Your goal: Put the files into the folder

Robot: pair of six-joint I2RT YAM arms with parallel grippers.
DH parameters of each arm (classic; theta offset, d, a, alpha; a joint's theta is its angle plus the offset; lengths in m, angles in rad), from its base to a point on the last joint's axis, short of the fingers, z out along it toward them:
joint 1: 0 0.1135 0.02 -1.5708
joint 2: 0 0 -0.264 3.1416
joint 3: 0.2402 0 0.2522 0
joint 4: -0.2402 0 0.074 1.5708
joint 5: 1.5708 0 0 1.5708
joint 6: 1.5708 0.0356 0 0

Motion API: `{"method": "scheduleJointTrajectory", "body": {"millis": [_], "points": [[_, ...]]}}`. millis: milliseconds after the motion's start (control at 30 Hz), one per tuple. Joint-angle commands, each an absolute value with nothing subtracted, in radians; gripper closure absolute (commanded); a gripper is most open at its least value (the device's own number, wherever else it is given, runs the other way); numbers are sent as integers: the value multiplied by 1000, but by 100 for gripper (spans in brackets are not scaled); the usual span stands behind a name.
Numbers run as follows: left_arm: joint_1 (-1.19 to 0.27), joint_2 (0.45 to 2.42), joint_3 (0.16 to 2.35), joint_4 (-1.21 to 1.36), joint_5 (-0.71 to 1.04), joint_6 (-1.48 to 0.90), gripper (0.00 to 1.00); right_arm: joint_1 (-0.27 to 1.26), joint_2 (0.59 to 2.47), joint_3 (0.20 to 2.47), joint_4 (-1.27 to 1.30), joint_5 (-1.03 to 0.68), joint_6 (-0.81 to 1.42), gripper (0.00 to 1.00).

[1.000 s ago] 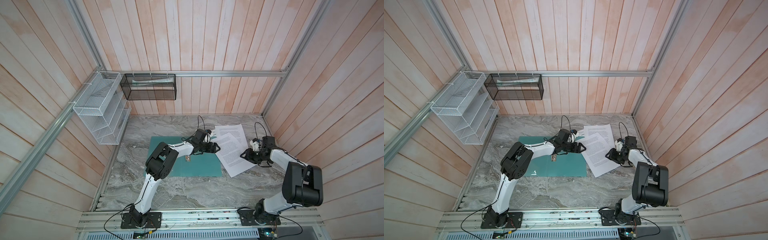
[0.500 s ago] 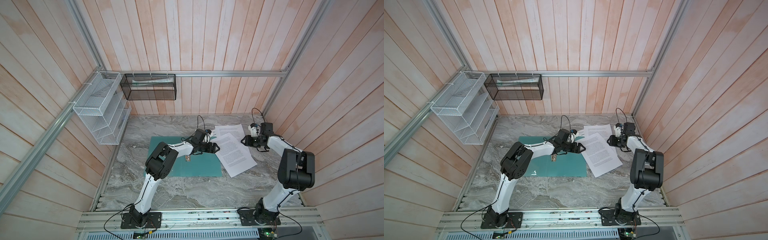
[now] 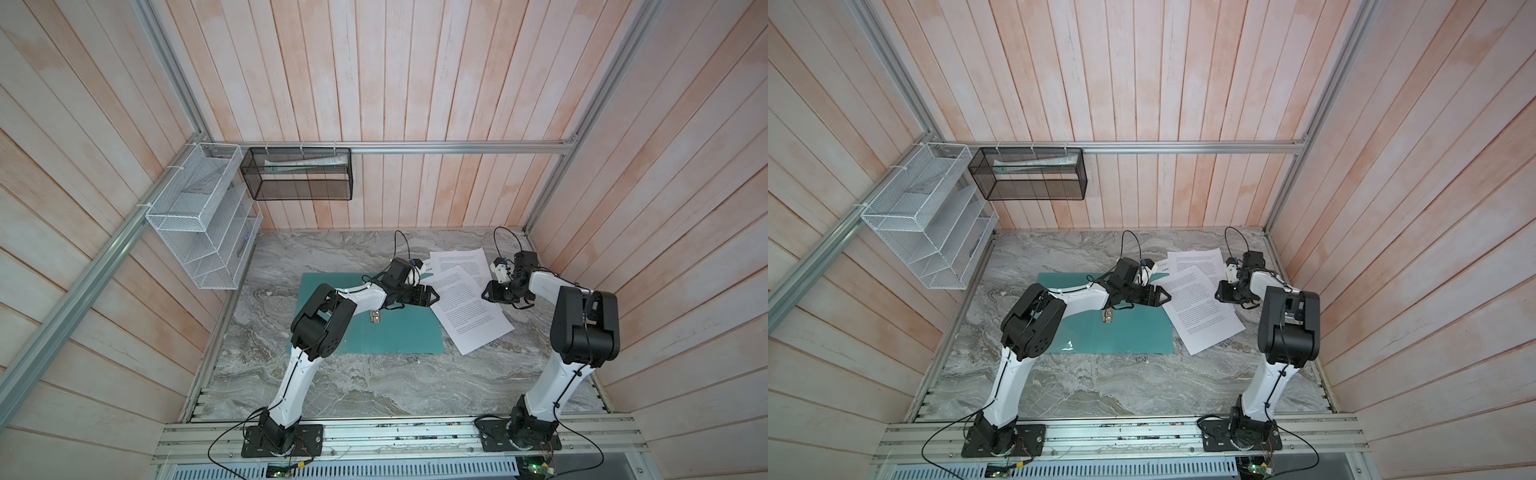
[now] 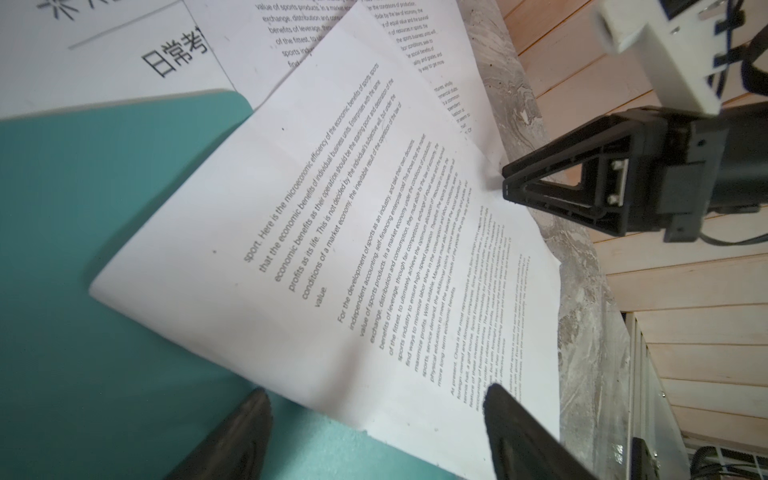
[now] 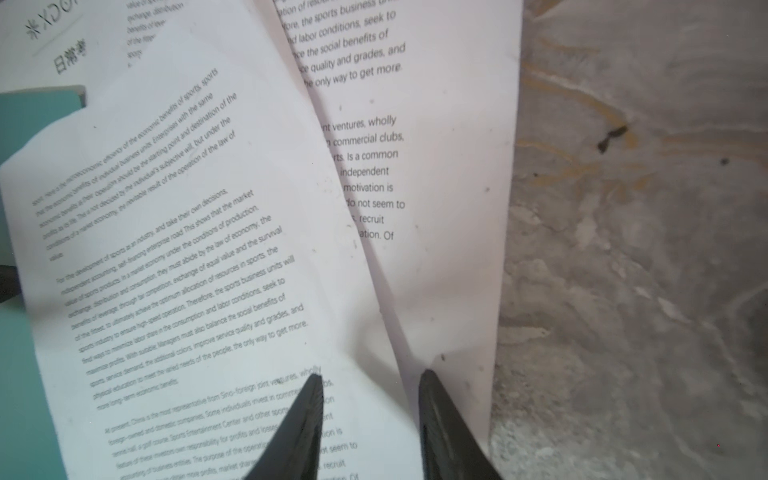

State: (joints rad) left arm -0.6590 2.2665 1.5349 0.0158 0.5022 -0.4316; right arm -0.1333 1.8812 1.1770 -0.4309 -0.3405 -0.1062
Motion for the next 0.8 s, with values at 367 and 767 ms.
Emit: {"method": "scheduleJointTrajectory", "body": {"millis": [367, 767], "points": [[-628, 2314, 1495, -59, 502, -413, 18, -211, 1859, 1171, -511, -803, -123, 69], [-586, 2299, 1465, -50, 520, -407, 18, -219, 1977, 1192, -514, -907, -110, 74]]}}
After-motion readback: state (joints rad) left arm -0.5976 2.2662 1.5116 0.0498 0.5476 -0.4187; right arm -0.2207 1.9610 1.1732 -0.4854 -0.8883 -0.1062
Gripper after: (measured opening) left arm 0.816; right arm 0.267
